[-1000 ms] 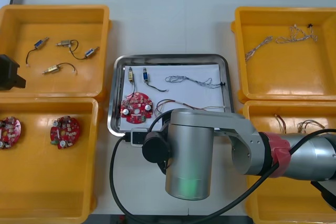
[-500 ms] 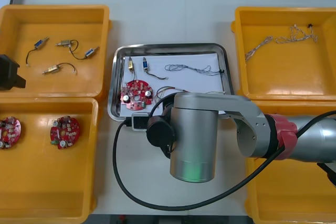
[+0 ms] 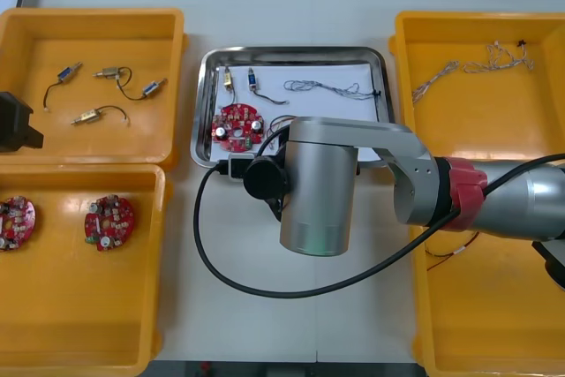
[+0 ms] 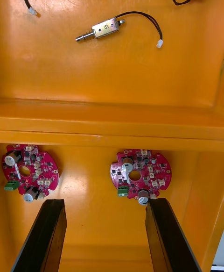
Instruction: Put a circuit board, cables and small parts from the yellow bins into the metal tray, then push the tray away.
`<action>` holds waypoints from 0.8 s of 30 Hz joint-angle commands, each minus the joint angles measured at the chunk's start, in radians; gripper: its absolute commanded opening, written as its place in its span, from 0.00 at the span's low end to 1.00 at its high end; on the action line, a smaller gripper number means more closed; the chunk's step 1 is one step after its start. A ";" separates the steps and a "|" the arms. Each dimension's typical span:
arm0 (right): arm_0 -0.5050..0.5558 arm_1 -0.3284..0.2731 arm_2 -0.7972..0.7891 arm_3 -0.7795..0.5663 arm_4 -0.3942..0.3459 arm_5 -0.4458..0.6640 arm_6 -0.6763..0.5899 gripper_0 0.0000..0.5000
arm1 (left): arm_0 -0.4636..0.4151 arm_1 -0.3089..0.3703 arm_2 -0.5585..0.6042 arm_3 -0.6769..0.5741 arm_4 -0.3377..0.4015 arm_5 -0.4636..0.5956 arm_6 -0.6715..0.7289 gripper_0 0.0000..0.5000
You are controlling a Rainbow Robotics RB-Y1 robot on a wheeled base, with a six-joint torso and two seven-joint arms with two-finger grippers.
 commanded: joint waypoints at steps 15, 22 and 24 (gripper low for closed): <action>-0.144 0.051 0.011 0.186 -0.004 -0.133 0.088 0.00 | 0.016 0.034 0.026 -0.005 0.008 0.007 -0.087 1.00; -0.154 0.057 0.011 0.296 -0.002 -0.291 0.096 0.00 | 0.016 0.034 0.026 -0.005 0.008 0.007 -0.087 1.00; -0.160 0.059 0.011 0.328 -0.002 -0.325 0.101 0.00 | 0.016 0.034 0.026 -0.005 0.008 0.007 -0.087 1.00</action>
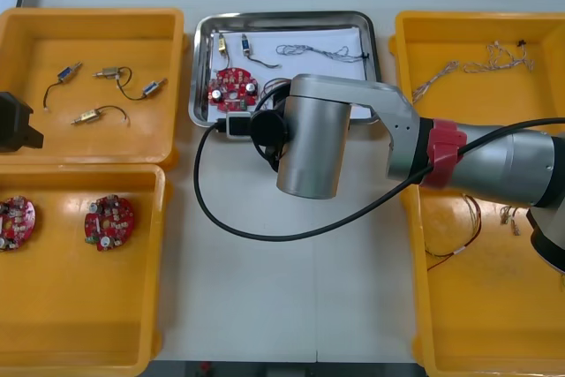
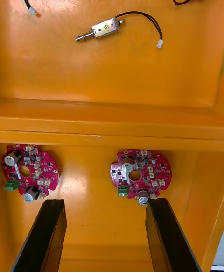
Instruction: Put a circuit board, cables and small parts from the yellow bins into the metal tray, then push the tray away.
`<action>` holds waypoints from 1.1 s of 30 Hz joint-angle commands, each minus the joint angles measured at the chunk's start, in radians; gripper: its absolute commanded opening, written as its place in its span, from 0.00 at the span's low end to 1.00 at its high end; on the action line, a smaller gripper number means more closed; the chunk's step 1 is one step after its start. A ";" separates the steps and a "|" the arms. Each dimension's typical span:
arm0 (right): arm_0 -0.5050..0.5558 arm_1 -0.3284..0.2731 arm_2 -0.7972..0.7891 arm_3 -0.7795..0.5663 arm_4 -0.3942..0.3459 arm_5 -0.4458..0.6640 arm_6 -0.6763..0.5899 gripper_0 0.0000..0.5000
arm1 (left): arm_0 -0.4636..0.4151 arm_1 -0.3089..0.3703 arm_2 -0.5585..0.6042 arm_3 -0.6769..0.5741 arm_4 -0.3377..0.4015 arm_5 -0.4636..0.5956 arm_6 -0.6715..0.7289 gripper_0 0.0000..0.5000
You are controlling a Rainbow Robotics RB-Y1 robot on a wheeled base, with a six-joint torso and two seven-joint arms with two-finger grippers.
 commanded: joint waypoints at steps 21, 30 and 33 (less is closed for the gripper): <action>-0.094 0.054 0.011 0.196 0.007 -0.204 0.059 0.00 | 0.016 0.034 0.026 -0.005 0.008 0.007 -0.087 1.00; -0.094 0.054 0.008 0.188 0.005 -0.200 0.067 1.00 | 0.016 0.034 0.026 -0.005 0.008 0.007 -0.087 1.00; -0.094 0.049 0.003 0.170 0.005 -0.175 0.075 1.00 | 0.016 0.034 0.026 -0.005 0.008 0.007 -0.087 1.00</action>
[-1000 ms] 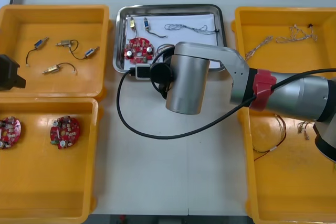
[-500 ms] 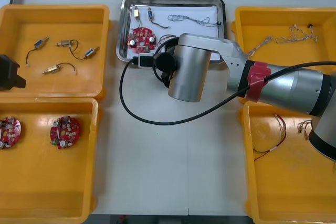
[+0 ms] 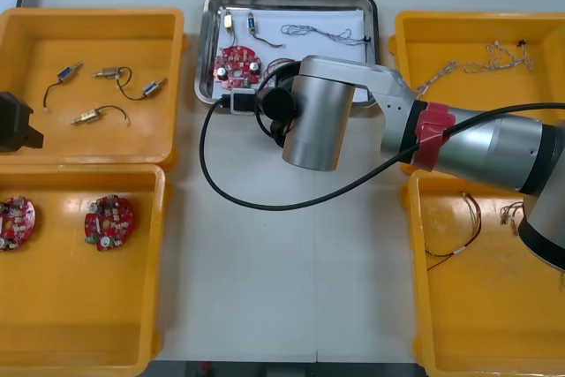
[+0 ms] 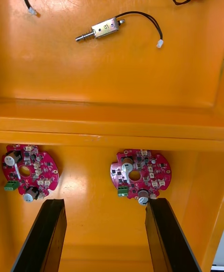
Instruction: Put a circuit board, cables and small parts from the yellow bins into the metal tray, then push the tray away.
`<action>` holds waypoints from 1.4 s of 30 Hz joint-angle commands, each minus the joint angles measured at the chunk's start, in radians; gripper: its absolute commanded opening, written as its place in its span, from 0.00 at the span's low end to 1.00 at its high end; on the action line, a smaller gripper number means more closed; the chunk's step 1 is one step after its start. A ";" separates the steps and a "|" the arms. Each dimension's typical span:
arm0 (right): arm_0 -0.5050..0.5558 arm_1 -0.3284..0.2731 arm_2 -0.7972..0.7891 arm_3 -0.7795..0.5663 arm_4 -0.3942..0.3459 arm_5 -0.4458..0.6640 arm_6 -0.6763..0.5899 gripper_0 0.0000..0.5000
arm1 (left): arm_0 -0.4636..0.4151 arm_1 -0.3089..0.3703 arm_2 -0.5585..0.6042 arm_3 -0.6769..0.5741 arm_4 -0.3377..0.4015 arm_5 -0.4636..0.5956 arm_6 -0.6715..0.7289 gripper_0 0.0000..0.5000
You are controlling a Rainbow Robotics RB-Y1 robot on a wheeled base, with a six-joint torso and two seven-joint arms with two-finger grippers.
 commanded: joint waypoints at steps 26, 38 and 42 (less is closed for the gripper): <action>0.076 -0.109 -0.354 -0.471 -0.244 0.617 0.041 1.00 | 0.016 0.034 0.026 -0.005 0.007 0.007 -0.087 1.00; 0.179 -0.207 -0.489 -0.686 -0.290 0.802 -0.100 1.00 | 0.016 0.034 0.026 -0.005 0.007 0.007 -0.087 1.00; 0.220 -0.244 -0.522 -0.757 -0.292 0.839 -0.166 1.00 | 0.016 0.034 0.026 -0.005 0.007 0.007 -0.087 1.00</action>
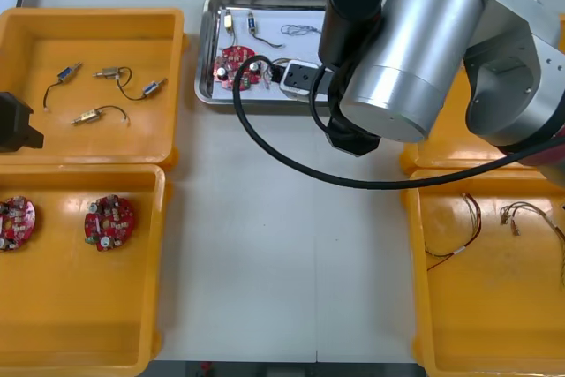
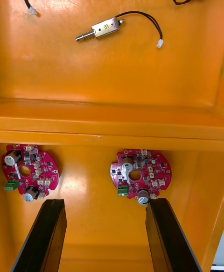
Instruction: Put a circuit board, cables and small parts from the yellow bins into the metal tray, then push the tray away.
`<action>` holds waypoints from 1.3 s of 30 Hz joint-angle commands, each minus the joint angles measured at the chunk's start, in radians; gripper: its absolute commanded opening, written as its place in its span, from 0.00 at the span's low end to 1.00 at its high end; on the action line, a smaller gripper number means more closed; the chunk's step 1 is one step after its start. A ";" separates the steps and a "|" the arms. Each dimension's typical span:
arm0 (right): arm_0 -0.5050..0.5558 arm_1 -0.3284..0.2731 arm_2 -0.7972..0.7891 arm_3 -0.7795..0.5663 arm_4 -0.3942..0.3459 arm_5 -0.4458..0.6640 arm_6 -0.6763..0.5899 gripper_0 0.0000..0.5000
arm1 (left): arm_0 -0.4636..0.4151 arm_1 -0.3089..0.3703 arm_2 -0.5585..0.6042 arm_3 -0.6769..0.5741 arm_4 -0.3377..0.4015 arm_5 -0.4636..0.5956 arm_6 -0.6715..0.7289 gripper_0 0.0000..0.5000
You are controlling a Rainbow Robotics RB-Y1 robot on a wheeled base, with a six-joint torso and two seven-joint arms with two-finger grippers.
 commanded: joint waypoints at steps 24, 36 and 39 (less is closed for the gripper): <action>0.488 -0.295 -0.624 -0.319 -0.276 0.107 -0.245 1.00 | 0.016 0.034 0.026 -0.005 0.007 0.007 -0.087 1.00; 0.737 -0.329 -0.944 -0.319 -0.354 0.107 -0.251 1.00 | 0.016 0.034 0.026 -0.005 0.007 0.007 -0.087 1.00; 0.790 -0.329 -0.998 -0.316 -0.356 0.107 -0.261 1.00 | 0.016 0.034 0.026 -0.005 0.007 0.007 -0.087 1.00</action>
